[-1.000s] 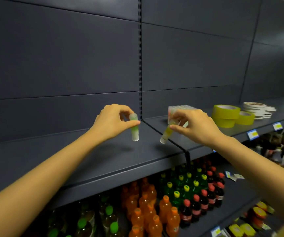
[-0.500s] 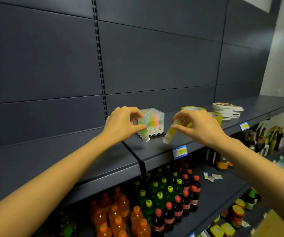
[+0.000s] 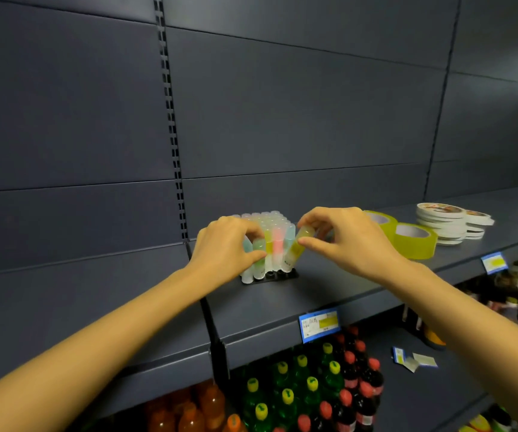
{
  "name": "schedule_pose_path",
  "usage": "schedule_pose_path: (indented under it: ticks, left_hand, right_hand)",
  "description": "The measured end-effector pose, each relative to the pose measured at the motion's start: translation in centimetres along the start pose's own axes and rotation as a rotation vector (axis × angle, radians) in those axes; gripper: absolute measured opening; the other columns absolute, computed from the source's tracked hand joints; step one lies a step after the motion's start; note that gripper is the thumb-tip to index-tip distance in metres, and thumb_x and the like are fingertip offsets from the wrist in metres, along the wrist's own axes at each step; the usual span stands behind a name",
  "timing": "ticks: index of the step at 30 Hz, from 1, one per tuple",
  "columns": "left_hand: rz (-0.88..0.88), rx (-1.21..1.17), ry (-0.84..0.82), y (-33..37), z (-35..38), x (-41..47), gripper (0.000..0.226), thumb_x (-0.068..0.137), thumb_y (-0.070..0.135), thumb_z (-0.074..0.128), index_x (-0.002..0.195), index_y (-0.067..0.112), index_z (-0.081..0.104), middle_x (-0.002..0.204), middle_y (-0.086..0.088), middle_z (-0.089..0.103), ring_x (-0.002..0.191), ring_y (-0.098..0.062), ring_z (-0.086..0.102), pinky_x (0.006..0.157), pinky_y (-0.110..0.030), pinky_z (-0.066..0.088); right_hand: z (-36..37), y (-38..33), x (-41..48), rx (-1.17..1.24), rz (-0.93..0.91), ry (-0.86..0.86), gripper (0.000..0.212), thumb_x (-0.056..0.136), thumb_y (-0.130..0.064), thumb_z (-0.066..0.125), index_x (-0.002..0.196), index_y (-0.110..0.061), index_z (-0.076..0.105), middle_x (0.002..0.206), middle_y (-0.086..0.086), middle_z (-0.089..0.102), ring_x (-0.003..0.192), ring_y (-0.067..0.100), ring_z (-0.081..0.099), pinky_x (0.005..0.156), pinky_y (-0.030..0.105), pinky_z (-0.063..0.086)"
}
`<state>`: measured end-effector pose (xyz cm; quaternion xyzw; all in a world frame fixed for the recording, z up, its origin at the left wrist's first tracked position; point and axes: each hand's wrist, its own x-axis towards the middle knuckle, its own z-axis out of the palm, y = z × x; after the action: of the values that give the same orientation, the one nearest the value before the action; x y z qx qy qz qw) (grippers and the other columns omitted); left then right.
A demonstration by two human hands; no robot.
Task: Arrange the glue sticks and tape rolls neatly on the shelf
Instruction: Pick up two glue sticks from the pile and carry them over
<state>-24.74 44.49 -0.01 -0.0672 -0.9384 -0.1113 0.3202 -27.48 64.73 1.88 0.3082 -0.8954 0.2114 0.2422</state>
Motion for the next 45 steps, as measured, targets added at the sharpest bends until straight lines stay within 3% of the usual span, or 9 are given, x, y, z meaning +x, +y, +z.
schedule_pose_path:
  ticks: [5,13,18,24,28,33,36,40,45]
  left_hand:
    - [-0.036,0.092,-0.014,0.4,0.8,0.4,0.031,0.079,0.044,0.067,0.106,0.029,0.067,0.103,0.01,0.066,0.104,-0.015,0.055,0.079,-0.026,0.039]
    - [0.097,0.634,-0.073,1.8,1.9,1.1,0.039,0.096,0.042,0.036,0.112,0.014,0.058,0.112,-0.003,0.047,0.103,-0.023,0.039,0.085,-0.034,0.024]
    - [0.039,0.634,-0.082,2.0,2.4,0.9,0.043,0.097,0.041,0.028,0.122,0.015,0.052,0.118,-0.004,0.046,0.107,-0.023,0.039,0.088,-0.035,0.025]
    - [-0.073,0.485,0.051,2.2,1.3,-0.9,0.046,0.092,0.04,0.035,0.124,0.017,0.058,0.114,-0.004,0.053,0.102,-0.022,0.049,0.086,-0.032,0.032]
    - [-0.193,0.469,0.161,2.1,-0.4,-2.4,0.037,0.092,0.03,0.051,0.123,0.011,0.059,0.112,-0.008,0.056,0.101,-0.025,0.052,0.082,-0.032,0.033]
    - [-0.326,0.553,0.13,1.4,-2.6,-5.4,0.041,0.095,0.032,0.046,0.13,0.012,0.053,0.119,-0.006,0.053,0.108,-0.024,0.049,0.088,-0.032,0.033]
    - [-0.406,0.585,0.092,0.9,-4.3,-7.6,0.04,0.097,0.035,0.041,0.129,0.015,0.052,0.122,-0.002,0.055,0.113,-0.021,0.048,0.092,-0.031,0.032]
    - [-0.53,0.621,0.057,-0.1,-7.0,-10.9,0.036,0.096,0.037,0.041,0.123,0.017,0.056,0.118,0.001,0.059,0.112,-0.019,0.05,0.093,-0.031,0.035]
    - [-0.674,0.679,0.069,-1.5,-10.4,-15.5,0.034,0.095,0.038,0.043,0.117,0.018,0.059,0.113,0.002,0.062,0.109,-0.018,0.052,0.09,-0.03,0.036]
  right_hand:
    - [1.3,1.1,1.6,0.023,-0.049,-0.04,0.023,0.084,-0.041,0.064,0.105,-0.03,0.064,0.083,-0.014,0.062,0.076,0.006,0.06,0.073,0.027,0.051]
    - [3.7,2.3,3.8,0.022,-0.135,-0.116,0.029,0.087,-0.046,0.059,0.113,-0.033,0.058,0.101,-0.011,0.067,0.095,0.016,0.063,0.078,0.033,0.051]
    - [4.9,2.6,4.6,0.031,-0.164,-0.129,0.032,0.088,-0.044,0.058,0.114,-0.027,0.051,0.104,-0.005,0.066,0.097,0.022,0.062,0.078,0.036,0.05]
    - [4.6,2.0,5.4,0.014,-0.223,-0.129,0.029,0.085,-0.043,0.063,0.108,-0.027,0.062,0.107,-0.004,0.065,0.102,0.022,0.061,0.077,0.033,0.047]
    - [4.6,1.7,5.9,-0.092,-0.27,-0.147,0.028,0.091,-0.038,0.057,0.112,-0.02,0.063,0.113,-0.002,0.063,0.106,0.025,0.059,0.072,0.031,0.04]
    - [3.9,1.3,6.1,-0.178,-0.308,-0.179,0.042,0.093,-0.047,0.046,0.111,-0.012,0.06,0.113,0.002,0.058,0.105,0.026,0.056,0.069,0.03,0.035]
    - [3.4,0.0,6.1,-0.312,-0.425,-0.189,0.05,0.095,-0.052,0.037,0.127,-0.019,0.055,0.123,0.004,0.047,0.113,0.025,0.048,0.077,0.033,0.036]
    - [4.4,-3.8,4.5,-0.116,-0.58,-0.212,0.055,0.096,-0.046,0.042,0.144,-0.021,0.03,0.139,0.003,0.037,0.124,0.024,0.041,0.092,0.036,0.042]
    - [6.0,-10.2,2.8,0.008,-0.765,-0.28,0.05,0.097,-0.041,0.042,0.142,-0.024,0.031,0.14,-0.002,0.037,0.127,0.02,0.039,0.085,0.035,0.045]
